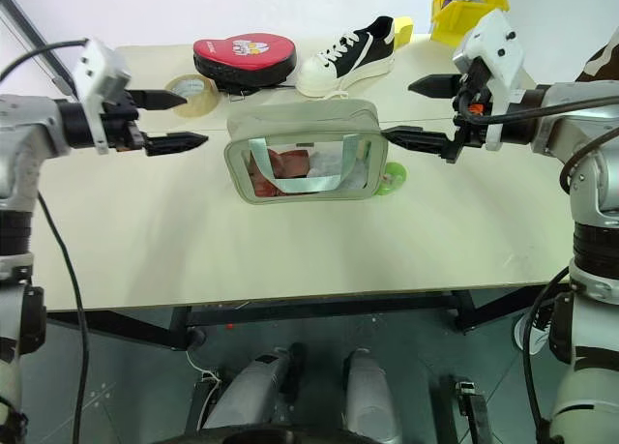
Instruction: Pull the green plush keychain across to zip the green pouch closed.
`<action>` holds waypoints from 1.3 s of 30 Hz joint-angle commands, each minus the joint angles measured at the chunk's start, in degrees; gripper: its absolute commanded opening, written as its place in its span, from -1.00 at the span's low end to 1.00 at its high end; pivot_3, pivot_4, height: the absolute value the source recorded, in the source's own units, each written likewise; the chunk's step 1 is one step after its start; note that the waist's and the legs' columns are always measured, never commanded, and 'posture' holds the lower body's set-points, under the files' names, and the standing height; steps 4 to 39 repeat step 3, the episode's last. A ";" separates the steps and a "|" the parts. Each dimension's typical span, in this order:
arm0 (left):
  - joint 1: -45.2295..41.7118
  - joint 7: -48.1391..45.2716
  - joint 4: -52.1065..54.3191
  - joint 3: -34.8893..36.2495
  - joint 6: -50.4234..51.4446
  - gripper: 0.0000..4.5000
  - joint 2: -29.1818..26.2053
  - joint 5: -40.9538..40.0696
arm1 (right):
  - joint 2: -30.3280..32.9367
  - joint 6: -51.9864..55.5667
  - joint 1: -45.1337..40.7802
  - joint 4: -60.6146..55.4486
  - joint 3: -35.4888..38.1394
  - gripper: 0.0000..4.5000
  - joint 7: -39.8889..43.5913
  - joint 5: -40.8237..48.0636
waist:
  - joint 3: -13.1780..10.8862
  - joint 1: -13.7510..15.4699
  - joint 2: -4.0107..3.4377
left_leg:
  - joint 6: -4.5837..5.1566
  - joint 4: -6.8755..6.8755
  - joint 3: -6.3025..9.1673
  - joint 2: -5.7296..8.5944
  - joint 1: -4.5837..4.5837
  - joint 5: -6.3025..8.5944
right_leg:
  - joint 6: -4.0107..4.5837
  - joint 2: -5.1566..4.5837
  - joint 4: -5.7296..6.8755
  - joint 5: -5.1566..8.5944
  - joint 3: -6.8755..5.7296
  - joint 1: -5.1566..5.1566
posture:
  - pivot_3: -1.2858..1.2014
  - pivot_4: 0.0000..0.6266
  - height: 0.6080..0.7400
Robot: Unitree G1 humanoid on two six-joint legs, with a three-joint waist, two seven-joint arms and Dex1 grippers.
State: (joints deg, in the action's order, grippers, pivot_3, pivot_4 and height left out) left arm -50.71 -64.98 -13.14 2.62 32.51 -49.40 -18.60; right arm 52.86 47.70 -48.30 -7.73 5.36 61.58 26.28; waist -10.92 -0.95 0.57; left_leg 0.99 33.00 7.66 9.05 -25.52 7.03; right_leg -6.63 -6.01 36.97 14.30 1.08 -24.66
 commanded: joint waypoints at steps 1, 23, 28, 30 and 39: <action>-0.47 1.94 2.53 2.17 0.15 0.99 0.16 -1.03 | 0.08 -0.56 -0.76 -2.57 1.14 1.00 -3.13 -0.07 | 0.00 0.10 0.00 | 0.00 0.00 0.00 0.00 -0.02 0.00 | 0.00 0.00 -0.02 0.00 0.00 0.00 | 0.03 -0.52 1.00; -0.01 3.07 3.00 2.22 0.31 0.99 0.70 -1.05 | -0.04 -1.13 -0.19 -2.25 1.30 1.00 -4.14 -0.38 | 0.00 0.15 0.00 | 0.00 0.00 -0.01 0.01 -0.03 0.00 | 0.00 -0.03 -0.04 -0.01 0.00 0.00 | 0.03 -0.52 1.00; -0.01 3.07 3.00 2.22 0.31 0.99 0.70 -1.05 | -0.04 -1.13 -0.19 -2.25 1.30 1.00 -4.14 -0.38 | 0.00 0.15 0.00 | 0.00 0.00 -0.01 0.01 -0.03 0.00 | 0.00 -0.03 -0.04 -0.01 0.00 0.00 | 0.03 -0.52 1.00; -0.01 3.07 3.00 2.22 0.31 0.99 0.70 -1.05 | -0.04 -1.13 -0.19 -2.25 1.30 1.00 -4.14 -0.38 | 0.00 0.15 0.00 | 0.00 0.00 -0.01 0.01 -0.03 0.00 | 0.00 -0.03 -0.04 -0.01 0.00 0.00 | 0.03 -0.52 1.00; -0.01 3.07 3.00 2.22 0.31 0.99 0.70 -1.05 | -0.04 -1.13 -0.19 -2.25 1.30 1.00 -4.14 -0.38 | 0.00 0.15 0.00 | 0.00 0.00 -0.01 0.01 -0.03 0.00 | 0.00 -0.03 -0.04 -0.01 0.00 0.00 | 0.03 -0.52 1.00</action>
